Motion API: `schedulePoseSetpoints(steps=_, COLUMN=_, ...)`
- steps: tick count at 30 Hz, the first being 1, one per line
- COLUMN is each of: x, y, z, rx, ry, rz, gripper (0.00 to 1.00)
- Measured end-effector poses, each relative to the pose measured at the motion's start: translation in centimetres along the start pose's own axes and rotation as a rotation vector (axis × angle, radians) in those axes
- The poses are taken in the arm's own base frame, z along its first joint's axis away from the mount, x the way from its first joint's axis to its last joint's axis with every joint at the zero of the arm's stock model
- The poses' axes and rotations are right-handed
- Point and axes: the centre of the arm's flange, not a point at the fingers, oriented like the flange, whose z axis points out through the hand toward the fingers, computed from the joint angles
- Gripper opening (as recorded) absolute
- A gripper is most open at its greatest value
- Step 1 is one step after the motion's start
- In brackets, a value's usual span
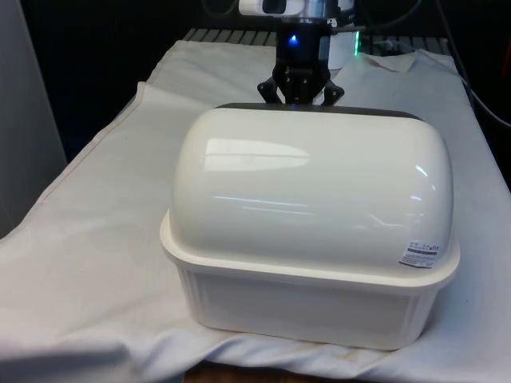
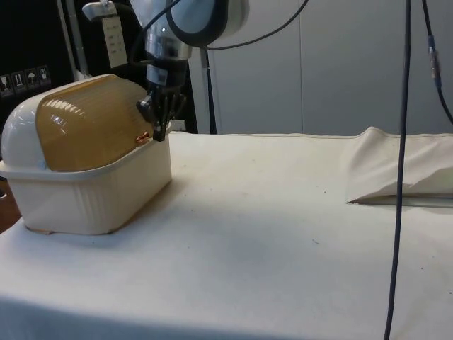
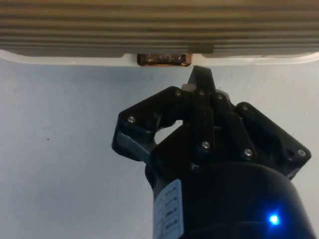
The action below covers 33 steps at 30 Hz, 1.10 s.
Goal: Open the lid, then close it.
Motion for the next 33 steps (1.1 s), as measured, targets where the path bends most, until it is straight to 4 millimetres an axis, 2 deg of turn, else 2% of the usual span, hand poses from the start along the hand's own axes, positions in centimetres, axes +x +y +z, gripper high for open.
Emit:
schedulePoseSetpoints(steps=10, x=-0.1, y=-0.2, z=0.0, rx=0.001, ry=0.000, rz=0.004, gripper=0.00)
schedulePoseSetpoints(steps=23, x=-0.2, y=-1.5, z=-0.1, rx=0.013, ry=-0.003, rz=-0.002, gripper=0.00)
schedulePoseSetpoints(steps=33, x=0.5, y=-2.0, z=-0.1, rx=0.017, ry=0.004, rz=-0.001, gripper=0.00)
